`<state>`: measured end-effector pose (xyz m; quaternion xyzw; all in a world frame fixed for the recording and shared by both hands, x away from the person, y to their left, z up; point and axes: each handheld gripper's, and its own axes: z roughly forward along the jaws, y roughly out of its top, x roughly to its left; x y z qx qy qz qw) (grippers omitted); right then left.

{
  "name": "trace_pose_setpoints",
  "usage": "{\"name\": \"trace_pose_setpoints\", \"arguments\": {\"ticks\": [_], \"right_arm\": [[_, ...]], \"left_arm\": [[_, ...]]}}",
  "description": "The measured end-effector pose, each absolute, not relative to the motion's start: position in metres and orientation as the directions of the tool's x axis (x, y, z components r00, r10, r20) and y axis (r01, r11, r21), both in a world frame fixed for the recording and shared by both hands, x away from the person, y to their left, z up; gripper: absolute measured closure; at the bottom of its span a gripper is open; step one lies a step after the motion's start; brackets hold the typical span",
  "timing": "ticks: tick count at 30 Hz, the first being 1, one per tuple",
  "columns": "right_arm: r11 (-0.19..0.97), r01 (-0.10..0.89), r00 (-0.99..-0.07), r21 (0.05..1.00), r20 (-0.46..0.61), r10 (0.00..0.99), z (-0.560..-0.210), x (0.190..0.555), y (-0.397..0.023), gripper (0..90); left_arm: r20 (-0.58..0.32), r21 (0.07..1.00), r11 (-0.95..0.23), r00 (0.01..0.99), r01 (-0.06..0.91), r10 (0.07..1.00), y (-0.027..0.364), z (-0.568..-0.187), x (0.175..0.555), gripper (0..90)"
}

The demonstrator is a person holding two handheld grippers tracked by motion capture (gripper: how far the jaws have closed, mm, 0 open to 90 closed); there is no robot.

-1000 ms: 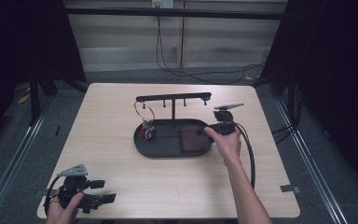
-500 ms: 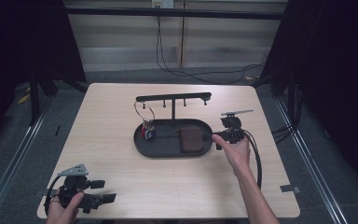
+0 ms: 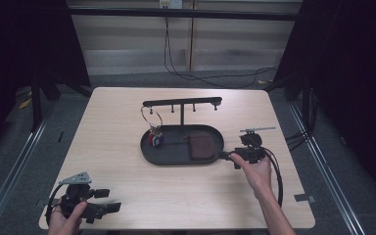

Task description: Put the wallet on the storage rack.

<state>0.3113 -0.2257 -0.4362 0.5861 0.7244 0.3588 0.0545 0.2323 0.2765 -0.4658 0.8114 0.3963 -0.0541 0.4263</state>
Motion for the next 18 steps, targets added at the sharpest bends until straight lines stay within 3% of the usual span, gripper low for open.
{"name": "trace_pose_setpoints", "arguments": {"ticks": [18], "right_arm": [[0.038,0.774,-0.309,0.632,0.324,0.894,-0.45,0.247,-0.256,19.6]], "left_arm": [[-0.431,0.648,-0.326,0.684,0.688,0.588,0.278,-0.466,0.231,17.9]]}}
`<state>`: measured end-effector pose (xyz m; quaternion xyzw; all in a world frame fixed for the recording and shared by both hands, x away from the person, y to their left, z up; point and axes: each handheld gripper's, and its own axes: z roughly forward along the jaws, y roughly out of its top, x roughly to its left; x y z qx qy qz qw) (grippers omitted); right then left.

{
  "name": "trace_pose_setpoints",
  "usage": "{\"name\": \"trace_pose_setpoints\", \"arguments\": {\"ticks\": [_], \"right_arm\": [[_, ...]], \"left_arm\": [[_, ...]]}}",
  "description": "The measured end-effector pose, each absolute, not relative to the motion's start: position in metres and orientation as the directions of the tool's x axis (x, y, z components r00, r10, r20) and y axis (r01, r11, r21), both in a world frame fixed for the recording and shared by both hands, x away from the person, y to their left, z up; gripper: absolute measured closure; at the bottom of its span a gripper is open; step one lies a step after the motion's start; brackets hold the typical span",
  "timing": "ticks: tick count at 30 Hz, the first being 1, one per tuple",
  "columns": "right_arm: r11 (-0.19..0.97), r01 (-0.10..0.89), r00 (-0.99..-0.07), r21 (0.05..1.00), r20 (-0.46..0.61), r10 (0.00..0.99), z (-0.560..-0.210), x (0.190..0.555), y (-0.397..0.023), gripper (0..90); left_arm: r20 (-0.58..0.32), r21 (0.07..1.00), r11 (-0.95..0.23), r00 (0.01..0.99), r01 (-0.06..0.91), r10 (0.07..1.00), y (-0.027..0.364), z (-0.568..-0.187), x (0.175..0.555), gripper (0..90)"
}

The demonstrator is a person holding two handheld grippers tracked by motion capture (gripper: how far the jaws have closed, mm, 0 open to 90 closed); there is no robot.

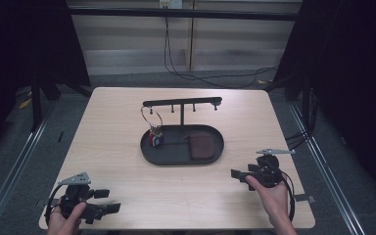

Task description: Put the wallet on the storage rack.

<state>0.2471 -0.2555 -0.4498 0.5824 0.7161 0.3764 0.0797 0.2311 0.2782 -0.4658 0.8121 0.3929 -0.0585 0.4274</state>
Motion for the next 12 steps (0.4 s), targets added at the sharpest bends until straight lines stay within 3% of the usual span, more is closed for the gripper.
{"name": "trace_pose_setpoints", "arguments": {"ticks": [5,12], "right_arm": [[0.028,0.754,-0.313,0.656,0.322,0.894,-0.452,0.228,-0.262,18.3],[-0.008,0.739,-0.25,0.674,0.284,0.926,-0.465,0.219,-0.274,20.5]], "left_arm": [[-0.432,0.648,-0.318,0.677,0.692,0.596,0.281,-0.466,0.232,17.9],[-0.429,0.652,-0.314,0.677,0.69,0.598,0.281,-0.465,0.23,17.9]]}}
